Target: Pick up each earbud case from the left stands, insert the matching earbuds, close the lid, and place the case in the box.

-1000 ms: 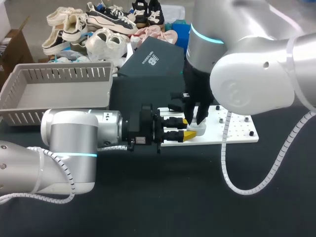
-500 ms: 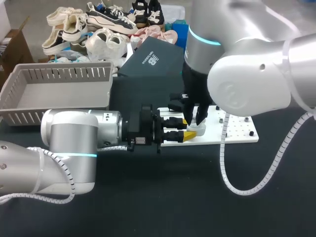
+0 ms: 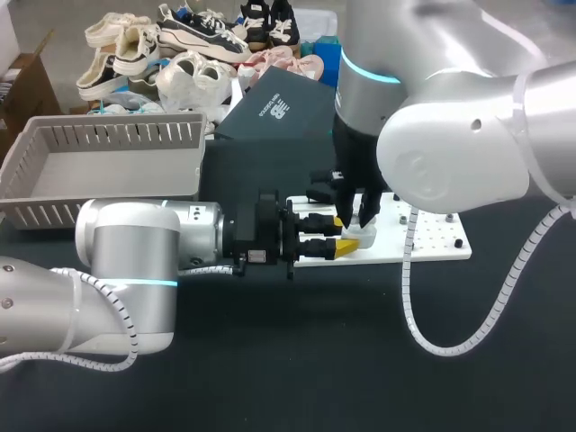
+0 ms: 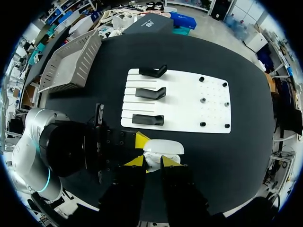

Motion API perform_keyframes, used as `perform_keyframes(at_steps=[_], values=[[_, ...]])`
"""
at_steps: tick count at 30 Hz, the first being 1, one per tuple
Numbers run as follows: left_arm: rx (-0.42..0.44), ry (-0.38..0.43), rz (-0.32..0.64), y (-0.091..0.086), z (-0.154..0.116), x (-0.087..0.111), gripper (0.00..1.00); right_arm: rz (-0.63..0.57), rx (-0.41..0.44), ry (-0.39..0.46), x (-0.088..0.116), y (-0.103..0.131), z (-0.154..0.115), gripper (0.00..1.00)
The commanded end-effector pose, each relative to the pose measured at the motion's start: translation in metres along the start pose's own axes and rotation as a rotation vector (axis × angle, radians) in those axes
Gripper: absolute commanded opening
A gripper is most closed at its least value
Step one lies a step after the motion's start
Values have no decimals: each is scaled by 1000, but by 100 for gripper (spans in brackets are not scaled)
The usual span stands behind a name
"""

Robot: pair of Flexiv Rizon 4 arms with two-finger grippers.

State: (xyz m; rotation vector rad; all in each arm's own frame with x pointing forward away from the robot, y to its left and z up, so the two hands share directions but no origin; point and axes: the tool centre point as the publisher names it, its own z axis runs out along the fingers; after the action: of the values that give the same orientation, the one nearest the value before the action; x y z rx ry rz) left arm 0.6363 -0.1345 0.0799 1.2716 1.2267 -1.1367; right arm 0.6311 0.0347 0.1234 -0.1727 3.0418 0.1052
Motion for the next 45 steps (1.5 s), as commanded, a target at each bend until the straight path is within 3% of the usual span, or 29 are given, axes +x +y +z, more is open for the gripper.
perform_keyframes(at_steps=[1, 11, 18, 28, 35, 45], values=[[-6, -1, 2, -2, -1, -1, 0, 6, -3, -7, 2, -4, 2, 0], [-6, -1, 2, -2, -1, -1, 0, 42, -65, -28, 6, -9, 2, 0], [-6, -1, 2, -2, -1, -1, 0, 77, -121, -88, 7, -15, -11, 0], [-6, -1, 2, -2, -1, -1, 0, 47, -165, -114, 10, -15, -17, 0], [-6, -1, 2, -2, -1, -1, 0, -74, -192, -117, 8, -7, -26, 0], [-6, -1, 2, -2, -1, -1, 0, -243, -166, -93, 1, -1, -33, 0]])
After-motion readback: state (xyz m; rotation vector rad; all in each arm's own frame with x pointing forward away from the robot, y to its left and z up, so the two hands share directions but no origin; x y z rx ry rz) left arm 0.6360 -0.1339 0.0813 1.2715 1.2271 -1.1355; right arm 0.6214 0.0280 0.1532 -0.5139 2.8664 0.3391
